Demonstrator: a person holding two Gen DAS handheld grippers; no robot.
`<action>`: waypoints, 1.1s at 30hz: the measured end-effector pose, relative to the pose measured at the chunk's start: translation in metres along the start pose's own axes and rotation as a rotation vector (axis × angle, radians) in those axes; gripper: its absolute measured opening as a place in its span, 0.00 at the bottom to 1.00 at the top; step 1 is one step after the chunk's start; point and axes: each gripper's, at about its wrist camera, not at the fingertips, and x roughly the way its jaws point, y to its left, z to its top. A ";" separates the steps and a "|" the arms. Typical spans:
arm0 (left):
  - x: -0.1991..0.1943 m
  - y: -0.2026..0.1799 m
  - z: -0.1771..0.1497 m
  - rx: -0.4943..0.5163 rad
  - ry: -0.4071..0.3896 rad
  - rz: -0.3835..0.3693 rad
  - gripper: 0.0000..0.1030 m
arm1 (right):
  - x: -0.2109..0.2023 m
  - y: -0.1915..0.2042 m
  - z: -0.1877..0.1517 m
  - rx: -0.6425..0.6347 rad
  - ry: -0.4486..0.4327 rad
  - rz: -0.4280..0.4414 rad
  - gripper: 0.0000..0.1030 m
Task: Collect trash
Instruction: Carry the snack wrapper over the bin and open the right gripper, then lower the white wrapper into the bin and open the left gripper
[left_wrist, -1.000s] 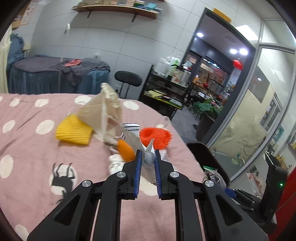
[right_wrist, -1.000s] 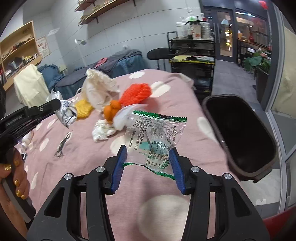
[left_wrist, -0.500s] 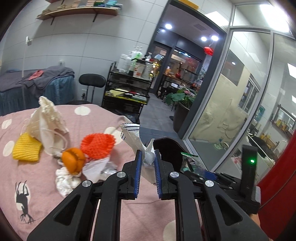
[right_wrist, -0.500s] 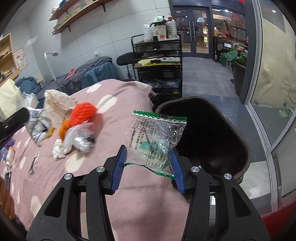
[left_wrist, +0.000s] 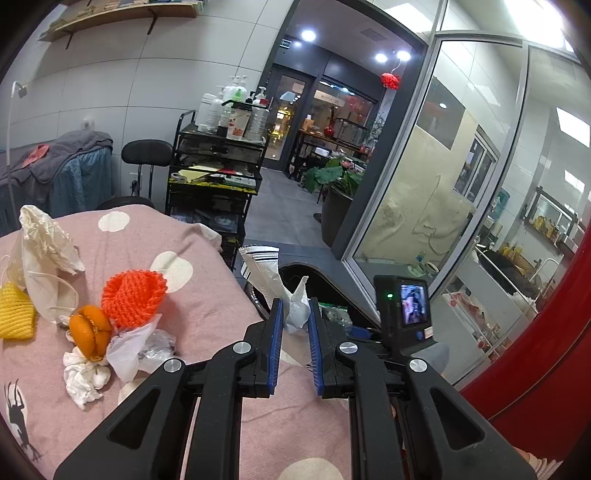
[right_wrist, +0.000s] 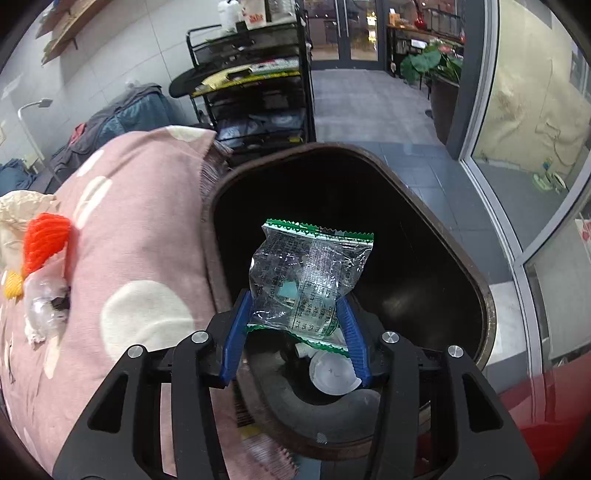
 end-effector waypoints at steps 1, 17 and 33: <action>0.002 -0.002 0.000 0.001 0.004 -0.003 0.13 | 0.004 -0.002 0.000 0.000 0.008 -0.007 0.47; 0.041 -0.022 0.006 0.033 0.085 -0.045 0.13 | 0.005 -0.030 -0.023 0.084 -0.010 -0.015 0.78; 0.107 -0.053 0.018 0.049 0.192 -0.071 0.13 | -0.086 -0.043 -0.066 0.135 -0.189 -0.026 0.82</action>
